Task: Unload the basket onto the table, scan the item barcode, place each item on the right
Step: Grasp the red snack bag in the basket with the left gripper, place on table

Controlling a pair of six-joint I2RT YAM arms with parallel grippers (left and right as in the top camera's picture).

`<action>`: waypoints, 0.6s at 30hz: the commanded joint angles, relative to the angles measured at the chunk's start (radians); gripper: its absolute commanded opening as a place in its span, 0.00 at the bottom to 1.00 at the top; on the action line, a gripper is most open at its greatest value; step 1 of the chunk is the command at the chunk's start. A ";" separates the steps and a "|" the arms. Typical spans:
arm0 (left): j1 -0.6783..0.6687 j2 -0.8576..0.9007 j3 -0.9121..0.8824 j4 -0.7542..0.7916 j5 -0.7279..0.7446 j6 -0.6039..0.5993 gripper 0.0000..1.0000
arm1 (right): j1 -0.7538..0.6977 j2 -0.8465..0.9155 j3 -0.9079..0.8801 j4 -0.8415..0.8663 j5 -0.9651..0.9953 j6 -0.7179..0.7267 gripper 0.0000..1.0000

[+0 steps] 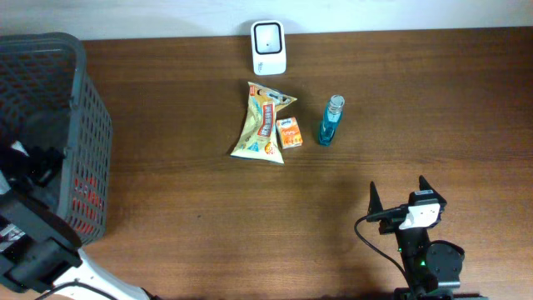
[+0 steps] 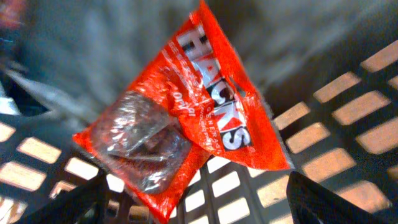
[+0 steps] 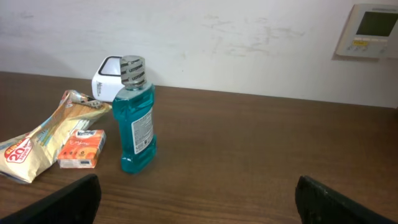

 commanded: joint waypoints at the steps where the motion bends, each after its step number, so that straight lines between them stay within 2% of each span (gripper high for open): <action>1: -0.010 -0.009 -0.101 0.043 -0.015 0.031 0.89 | 0.005 -0.006 -0.007 -0.003 0.006 -0.007 0.98; 6: -0.010 -0.009 -0.227 0.127 -0.014 0.029 0.93 | 0.005 -0.006 -0.007 -0.003 0.006 -0.006 0.98; 12: -0.010 -0.009 -0.309 0.266 -0.023 0.023 0.91 | 0.005 -0.006 -0.007 -0.003 0.006 -0.007 0.98; 14: -0.010 -0.009 -0.309 0.317 -0.058 0.022 0.83 | 0.005 -0.006 -0.007 -0.003 0.006 -0.007 0.98; 16: -0.009 -0.009 -0.309 0.373 -0.091 0.023 0.58 | 0.005 -0.006 -0.007 -0.003 0.006 -0.007 0.98; 18: -0.009 -0.009 -0.309 0.420 -0.093 0.022 0.43 | 0.005 -0.006 -0.007 -0.003 0.006 -0.007 0.98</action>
